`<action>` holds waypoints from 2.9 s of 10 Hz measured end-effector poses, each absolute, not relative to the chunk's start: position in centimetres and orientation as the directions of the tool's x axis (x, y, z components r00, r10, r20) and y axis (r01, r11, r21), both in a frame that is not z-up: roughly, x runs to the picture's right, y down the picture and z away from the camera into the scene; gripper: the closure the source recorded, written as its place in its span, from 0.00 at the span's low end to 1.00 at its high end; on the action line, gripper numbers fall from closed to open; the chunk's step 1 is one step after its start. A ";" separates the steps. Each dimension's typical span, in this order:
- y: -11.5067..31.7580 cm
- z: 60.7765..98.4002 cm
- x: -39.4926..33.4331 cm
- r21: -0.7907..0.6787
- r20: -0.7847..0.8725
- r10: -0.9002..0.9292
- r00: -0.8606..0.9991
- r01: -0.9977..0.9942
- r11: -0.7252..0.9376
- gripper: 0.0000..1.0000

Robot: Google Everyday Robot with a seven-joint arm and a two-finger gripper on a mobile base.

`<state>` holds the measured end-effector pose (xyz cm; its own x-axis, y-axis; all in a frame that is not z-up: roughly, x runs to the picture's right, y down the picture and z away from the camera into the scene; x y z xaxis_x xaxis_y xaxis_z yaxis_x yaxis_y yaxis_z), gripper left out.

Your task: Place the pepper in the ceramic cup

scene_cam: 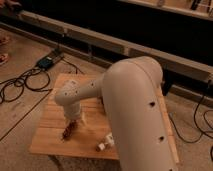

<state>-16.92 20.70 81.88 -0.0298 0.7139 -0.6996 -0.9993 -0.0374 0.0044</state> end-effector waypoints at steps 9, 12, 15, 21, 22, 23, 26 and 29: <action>22.6 83.1 -18.5 0.000 -0.730 0.683 -0.018 -1.000 -0.027 0.75; 21.7 82.7 -17.7 0.000 -0.731 0.682 -0.012 -1.000 -0.017 1.00; 19.1 82.1 -17.2 -0.019 -0.712 0.702 0.020 -1.000 0.009 1.00; 10.5 83.0 -16.0 -0.005 -0.608 0.790 0.079 -0.995 0.096 1.00; 8.8 83.2 -16.1 -0.003 -0.581 0.808 0.094 -0.994 0.114 1.00; 7.6 83.3 -16.1 -0.001 -0.563 0.820 0.102 -0.992 0.123 1.00; 3.0 83.8 -15.7 0.018 -0.498 0.858 0.129 -0.987 0.159 1.00; -1.4 84.3 -14.7 0.056 -0.430 0.890 0.154 -0.979 0.196 1.00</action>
